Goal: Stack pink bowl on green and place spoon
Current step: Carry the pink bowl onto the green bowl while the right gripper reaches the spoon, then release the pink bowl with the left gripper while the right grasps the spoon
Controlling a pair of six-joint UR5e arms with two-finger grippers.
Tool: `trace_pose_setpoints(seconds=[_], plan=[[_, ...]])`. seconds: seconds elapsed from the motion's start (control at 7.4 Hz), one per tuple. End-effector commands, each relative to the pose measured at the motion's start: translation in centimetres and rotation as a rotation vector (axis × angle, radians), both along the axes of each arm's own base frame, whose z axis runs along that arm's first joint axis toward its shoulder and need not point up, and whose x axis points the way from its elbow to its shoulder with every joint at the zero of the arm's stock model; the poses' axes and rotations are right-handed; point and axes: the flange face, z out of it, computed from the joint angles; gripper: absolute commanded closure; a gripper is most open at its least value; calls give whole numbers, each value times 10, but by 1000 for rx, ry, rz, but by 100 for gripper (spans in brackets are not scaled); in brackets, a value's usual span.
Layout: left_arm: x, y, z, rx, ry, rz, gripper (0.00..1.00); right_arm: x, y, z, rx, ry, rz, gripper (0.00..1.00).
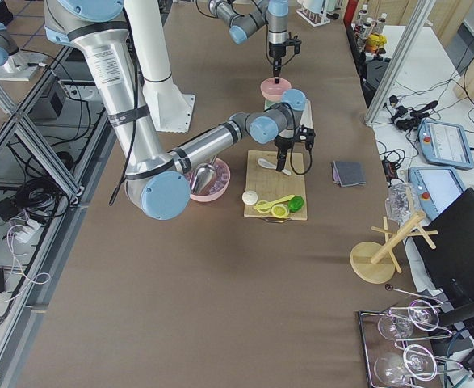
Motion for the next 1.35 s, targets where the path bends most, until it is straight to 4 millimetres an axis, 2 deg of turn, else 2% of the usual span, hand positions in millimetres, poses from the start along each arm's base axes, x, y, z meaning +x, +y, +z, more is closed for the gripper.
trace_pose_setpoints(seconds=[0.0, 0.41, 0.54, 0.68, 0.81, 0.95, 1.08, 1.22], plan=[[9, -4, 6, 28, 11, -10, 100, -16, 3, -5, -10, 4, 2, 0], [15, -11, 11, 55, 40, -13, 100, -40, 6, -10, -33, 23, 26, 0], [14, -11, 13, 60, 44, -13, 54, -44, 4, -12, -39, 23, 31, 0], [11, -10, 11, 68, 55, -17, 20, -50, -2, -1, -50, 45, 34, 0], [9, -14, 18, 76, 36, -43, 10, -55, -8, 0, -45, 59, 43, 0], [8, -16, 19, 83, 29, -68, 10, -60, -8, 6, -46, 63, 36, 6], [6, -15, 16, 87, 34, -71, 10, -62, -11, 10, -40, 56, 40, 29], [5, -15, 15, 89, 37, -72, 10, -64, -12, 13, -49, 57, 43, 46]])
